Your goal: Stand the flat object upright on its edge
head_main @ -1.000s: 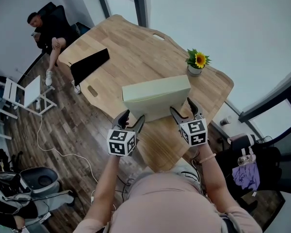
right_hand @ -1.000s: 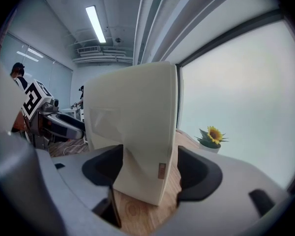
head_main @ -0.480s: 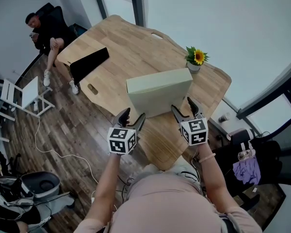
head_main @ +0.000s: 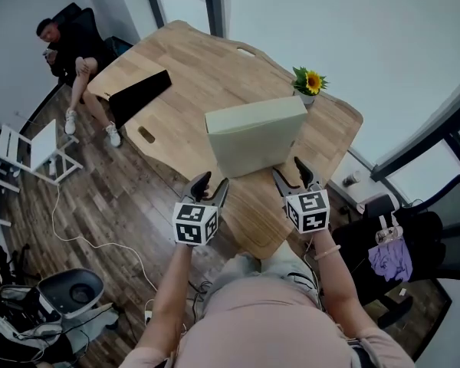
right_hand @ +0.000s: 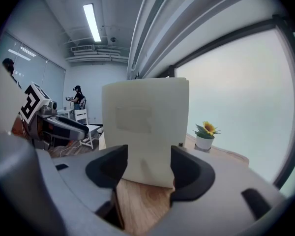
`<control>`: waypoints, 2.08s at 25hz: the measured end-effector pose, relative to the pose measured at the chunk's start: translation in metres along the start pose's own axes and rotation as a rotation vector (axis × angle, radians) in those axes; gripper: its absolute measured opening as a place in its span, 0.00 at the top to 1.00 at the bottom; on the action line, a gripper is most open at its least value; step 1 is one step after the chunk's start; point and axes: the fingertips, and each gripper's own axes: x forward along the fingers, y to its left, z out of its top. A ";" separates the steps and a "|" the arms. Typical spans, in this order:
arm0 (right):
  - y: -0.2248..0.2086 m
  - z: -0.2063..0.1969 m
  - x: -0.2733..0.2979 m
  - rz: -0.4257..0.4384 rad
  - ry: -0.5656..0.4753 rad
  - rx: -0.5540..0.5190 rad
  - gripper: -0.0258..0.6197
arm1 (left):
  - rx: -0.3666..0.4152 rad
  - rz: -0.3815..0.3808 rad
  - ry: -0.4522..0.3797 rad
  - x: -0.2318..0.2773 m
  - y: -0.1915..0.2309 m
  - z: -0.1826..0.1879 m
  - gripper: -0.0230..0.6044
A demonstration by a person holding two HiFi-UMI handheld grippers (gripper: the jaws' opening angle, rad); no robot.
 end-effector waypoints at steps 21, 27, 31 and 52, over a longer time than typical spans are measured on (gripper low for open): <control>0.009 -0.006 -0.032 0.094 -0.025 0.040 0.76 | -0.027 0.136 -0.050 -0.018 -0.033 0.006 0.87; 0.001 -0.009 -0.048 0.116 -0.042 0.046 0.81 | -0.048 0.183 -0.053 -0.025 -0.054 0.008 0.89; -0.001 -0.016 -0.059 0.130 -0.040 0.042 0.86 | -0.063 0.211 -0.061 -0.032 -0.066 0.007 0.89; 0.001 -0.010 -0.128 0.155 -0.148 -0.026 0.96 | -0.046 0.325 -0.127 -0.088 -0.119 0.011 0.92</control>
